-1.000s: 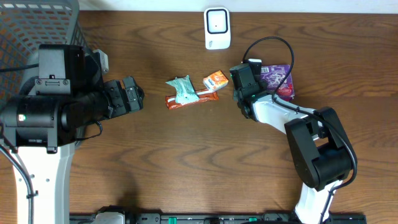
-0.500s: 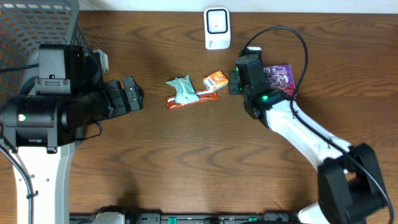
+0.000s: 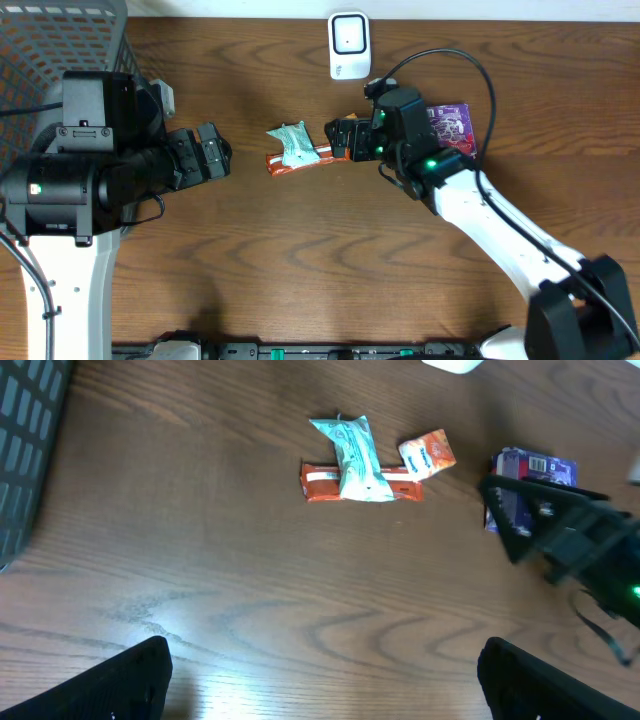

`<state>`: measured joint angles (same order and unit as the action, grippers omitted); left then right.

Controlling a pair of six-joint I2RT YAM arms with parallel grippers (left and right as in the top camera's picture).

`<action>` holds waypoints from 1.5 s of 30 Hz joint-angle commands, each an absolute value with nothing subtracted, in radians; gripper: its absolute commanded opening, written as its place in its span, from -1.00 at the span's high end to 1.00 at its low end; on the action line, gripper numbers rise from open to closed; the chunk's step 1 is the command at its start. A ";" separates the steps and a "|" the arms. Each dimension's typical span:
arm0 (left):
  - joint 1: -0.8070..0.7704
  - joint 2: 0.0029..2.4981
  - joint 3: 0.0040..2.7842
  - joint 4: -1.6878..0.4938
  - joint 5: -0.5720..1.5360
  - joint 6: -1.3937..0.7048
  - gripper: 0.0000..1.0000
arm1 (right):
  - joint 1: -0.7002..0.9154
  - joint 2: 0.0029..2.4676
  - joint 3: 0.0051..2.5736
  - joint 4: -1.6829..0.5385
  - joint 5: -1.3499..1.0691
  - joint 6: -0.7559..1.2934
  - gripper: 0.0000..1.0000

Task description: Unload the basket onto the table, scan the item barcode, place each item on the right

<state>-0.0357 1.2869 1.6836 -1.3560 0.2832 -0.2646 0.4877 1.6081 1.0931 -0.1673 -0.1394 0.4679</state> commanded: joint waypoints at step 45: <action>-0.039 1.289 1.700 -1.356 0.287 -0.255 -0.95 | 0.493 1.856 1.098 -0.043 -0.288 0.760 -0.88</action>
<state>-0.0357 1.2869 1.6836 -1.3560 0.2832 -0.2646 0.4877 1.8179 1.0931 -0.0544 -0.2749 0.7284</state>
